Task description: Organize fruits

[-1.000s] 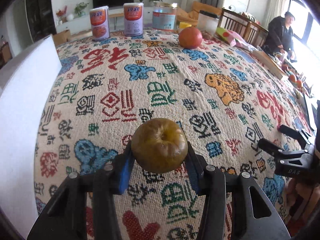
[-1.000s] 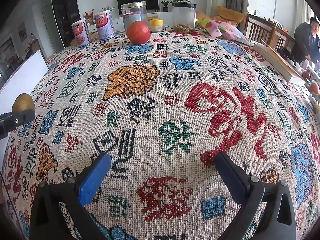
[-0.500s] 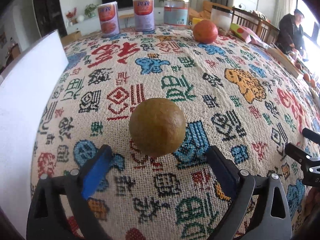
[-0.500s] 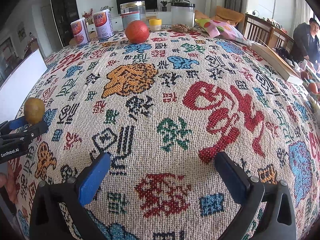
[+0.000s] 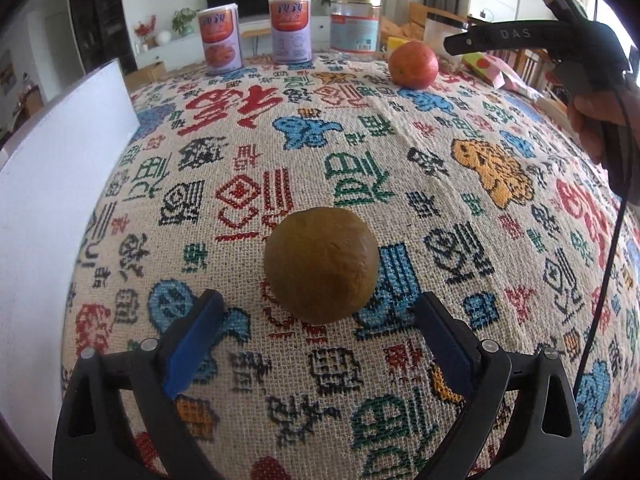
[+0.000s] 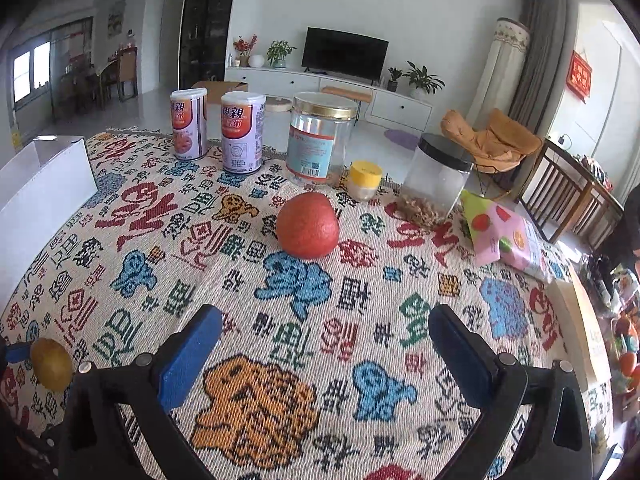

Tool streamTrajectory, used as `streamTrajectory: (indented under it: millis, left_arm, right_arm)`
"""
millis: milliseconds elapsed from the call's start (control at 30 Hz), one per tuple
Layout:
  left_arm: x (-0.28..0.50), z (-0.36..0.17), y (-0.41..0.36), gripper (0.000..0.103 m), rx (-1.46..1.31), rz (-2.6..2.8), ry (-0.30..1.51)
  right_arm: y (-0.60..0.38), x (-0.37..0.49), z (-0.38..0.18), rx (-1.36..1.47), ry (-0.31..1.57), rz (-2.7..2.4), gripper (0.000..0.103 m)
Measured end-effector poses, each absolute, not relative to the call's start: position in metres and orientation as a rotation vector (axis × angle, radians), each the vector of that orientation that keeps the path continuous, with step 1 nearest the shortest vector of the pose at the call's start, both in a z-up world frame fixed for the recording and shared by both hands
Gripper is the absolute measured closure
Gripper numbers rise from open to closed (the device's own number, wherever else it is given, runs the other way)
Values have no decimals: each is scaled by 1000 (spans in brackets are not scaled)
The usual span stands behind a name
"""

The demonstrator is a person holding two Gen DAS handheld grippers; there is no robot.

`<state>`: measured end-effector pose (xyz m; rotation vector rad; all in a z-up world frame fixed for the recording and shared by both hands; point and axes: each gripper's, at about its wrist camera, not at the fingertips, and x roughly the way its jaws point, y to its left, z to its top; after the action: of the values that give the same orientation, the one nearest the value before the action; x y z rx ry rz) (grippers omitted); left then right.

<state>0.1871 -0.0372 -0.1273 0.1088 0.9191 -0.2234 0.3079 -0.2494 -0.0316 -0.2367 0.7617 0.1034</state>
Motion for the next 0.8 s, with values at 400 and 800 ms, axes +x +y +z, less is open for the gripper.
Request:
streamTrajectory:
  millis: [400, 800]
  left_arm:
    - [188, -128, -36, 5, 101, -224, 920]
    - [187, -127, -38, 5, 110, -217, 919]
  right_arm:
    - [-249, 429, -78, -65, 1032, 99, 43]
    - [-349, 234, -124, 860, 1144, 321, 39]
